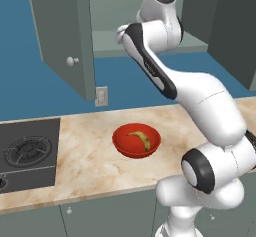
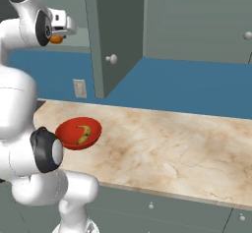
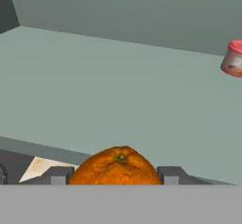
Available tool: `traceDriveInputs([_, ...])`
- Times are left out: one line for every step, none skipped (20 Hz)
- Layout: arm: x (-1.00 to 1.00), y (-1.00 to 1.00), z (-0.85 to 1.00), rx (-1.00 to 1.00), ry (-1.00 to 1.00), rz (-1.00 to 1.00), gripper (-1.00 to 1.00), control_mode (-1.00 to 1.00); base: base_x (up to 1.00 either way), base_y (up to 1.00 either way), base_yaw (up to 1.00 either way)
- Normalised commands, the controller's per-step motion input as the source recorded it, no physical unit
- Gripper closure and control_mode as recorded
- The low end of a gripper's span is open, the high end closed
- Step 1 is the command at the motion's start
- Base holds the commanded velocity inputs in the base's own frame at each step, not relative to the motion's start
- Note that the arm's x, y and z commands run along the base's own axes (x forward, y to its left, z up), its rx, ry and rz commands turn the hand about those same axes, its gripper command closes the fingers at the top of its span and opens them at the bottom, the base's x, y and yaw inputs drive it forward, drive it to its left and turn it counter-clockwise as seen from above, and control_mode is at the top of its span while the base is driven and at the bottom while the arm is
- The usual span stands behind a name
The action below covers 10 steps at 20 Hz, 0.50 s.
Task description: Open the cabinet. Pick the tangerine and banana from the cabinet and place them into the bowl. Then close the cabinet.
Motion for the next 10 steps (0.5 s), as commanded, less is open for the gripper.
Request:
traceDriveInputs([-1.0,-0.21,-0.39,0.0,0.16,0.0,1.0,-1.0,0.0,0.0,0.0])
traceDriveInputs([-1.0,-0.17,-0.54,0.0,0.13,0.0,1.0,-1.0,0.0,0.0,0.0])
traceDriveInputs([-1.0,-0.13,-0.69,0.0,0.12,0.0,1.0,-1.0,0.0,0.0,0.0])
traceDriveInputs([-1.0,-0.11,-0.74,0.0,0.15,0.0,1.0,-1.0,0.0,0.0,0.0])
traceDriveInputs([-1.0,-0.05,-0.69,0.0,0.19,0.0,1.0,-1.0,0.0,0.0,0.0])
traceDriveInputs([-1.0,-0.01,-0.63,0.0,0.21,0.0,1.0,-1.0,0.0,0.0,0.0])
traceDriveInputs([-1.0,0.0,-0.6,0.0,0.24,0.0,1.0,-1.0,0.0,0.0,0.0])
traceDriveInputs([-0.79,0.0,-0.62,0.0,0.24,0.0,1.0,-1.0,0.0,0.0,0.0])
traceDriveInputs([-0.69,0.0,-0.7,0.0,0.21,0.0,1.0,-1.0,0.0,0.0,0.0])
traceDriveInputs([-0.63,0.0,-0.74,0.0,0.19,0.0,1.0,-1.0,0.0,0.0,0.0])
